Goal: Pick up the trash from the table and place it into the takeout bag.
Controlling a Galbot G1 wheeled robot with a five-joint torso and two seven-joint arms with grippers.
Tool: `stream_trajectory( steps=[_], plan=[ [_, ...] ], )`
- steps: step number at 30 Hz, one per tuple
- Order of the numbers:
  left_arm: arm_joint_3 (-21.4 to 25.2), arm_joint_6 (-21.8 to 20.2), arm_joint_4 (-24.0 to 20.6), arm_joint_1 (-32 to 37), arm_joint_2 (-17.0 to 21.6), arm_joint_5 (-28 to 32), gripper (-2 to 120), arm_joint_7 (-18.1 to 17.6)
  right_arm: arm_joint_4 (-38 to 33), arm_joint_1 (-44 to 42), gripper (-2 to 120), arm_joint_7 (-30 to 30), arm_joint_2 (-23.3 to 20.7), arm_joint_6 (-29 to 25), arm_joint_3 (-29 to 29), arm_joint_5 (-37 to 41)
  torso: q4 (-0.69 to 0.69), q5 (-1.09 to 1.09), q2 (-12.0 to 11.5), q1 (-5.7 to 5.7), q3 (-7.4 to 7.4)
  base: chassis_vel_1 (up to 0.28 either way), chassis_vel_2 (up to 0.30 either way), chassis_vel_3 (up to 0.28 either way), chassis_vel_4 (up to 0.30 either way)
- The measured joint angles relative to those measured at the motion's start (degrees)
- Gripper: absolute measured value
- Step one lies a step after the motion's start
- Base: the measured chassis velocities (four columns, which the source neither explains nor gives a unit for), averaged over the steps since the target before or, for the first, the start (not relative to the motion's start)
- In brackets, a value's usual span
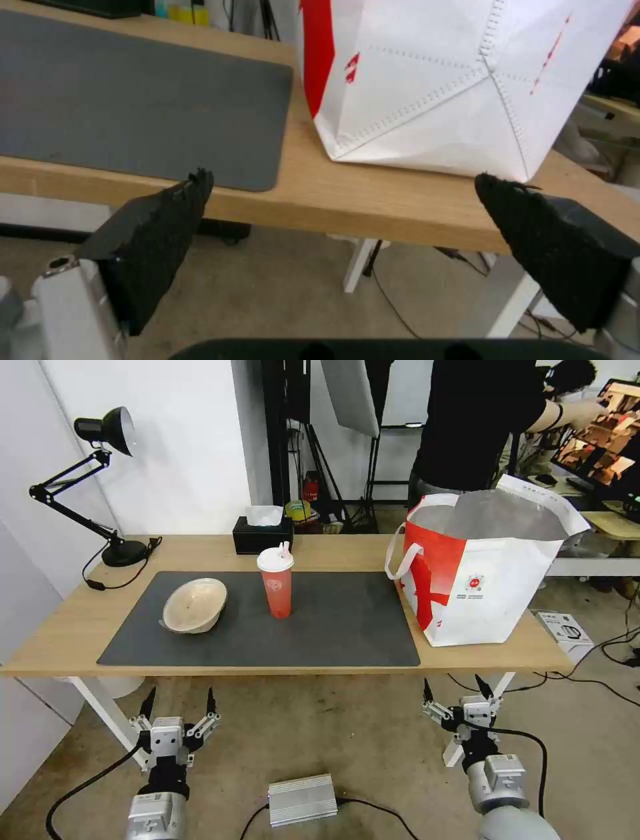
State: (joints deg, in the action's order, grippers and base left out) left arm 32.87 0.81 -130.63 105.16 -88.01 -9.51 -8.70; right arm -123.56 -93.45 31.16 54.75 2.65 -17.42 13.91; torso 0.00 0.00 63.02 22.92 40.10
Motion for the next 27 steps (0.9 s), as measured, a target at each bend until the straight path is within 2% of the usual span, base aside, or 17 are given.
stream_trajectory(
  steps=[27],
  plan=[
    [0.0, 0.0, 0.0, 0.1, -0.5, -0.3, 100, 0.0, 0.0, 2.8, 100, 0.9, -0.1, 0.3, 1.1, 2.8, 0.0, 0.0, 0.0, 0.0, 0.0, 0.0, 0.0, 0.0, 0.0]
  ],
)
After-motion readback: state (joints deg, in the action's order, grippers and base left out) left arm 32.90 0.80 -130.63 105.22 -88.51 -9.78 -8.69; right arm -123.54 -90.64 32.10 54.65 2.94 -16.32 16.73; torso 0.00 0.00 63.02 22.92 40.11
